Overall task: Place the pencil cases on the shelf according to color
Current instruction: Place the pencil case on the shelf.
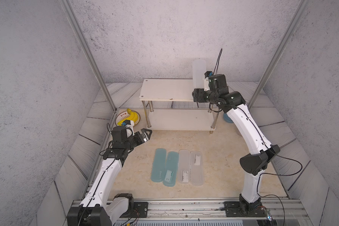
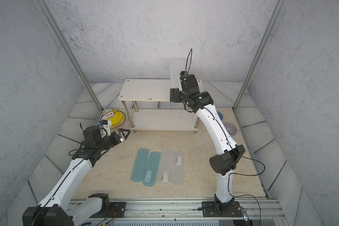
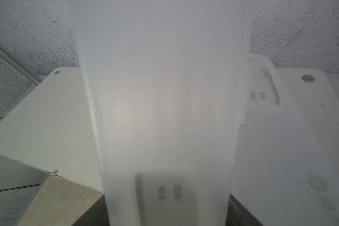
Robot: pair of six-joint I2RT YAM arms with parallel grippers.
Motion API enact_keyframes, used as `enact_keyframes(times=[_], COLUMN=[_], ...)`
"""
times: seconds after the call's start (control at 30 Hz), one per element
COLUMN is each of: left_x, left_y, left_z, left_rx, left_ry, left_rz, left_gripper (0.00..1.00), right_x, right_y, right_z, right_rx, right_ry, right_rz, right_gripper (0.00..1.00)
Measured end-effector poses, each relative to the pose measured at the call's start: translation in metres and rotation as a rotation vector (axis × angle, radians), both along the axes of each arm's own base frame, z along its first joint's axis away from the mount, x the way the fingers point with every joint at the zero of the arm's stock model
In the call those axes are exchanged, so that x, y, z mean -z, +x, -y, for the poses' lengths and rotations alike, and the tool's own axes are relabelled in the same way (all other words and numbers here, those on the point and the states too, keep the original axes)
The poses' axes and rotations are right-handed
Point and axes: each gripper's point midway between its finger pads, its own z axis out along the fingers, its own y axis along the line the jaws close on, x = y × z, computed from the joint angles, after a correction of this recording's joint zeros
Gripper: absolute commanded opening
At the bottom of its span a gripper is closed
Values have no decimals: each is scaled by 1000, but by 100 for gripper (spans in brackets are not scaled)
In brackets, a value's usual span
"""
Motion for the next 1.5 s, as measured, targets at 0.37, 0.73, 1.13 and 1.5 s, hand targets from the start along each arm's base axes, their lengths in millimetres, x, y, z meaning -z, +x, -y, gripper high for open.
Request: enact_keyframes(times=[0.37,0.73,1.13,1.5], left_x=[0,1,3,6], left_y=[0,2,2,2], left_z=[0,0,0,-3], left_rx=[-2,-3,-3,-14], left_ry=[-3,-6,-1,14], left_rz=[-2,2,-4,-8], left_gripper=[99,99,99,99], right_x=[-8,-70,-70,-22], right_y=[3,2,-49,-121], right_z=[-3,-13,-11,13], right_rx=[-2,-72,-202,-264], right_ry=[22,104,111,101], right_rz=[32,208,168,46], right_gripper=[92,58,0,0])
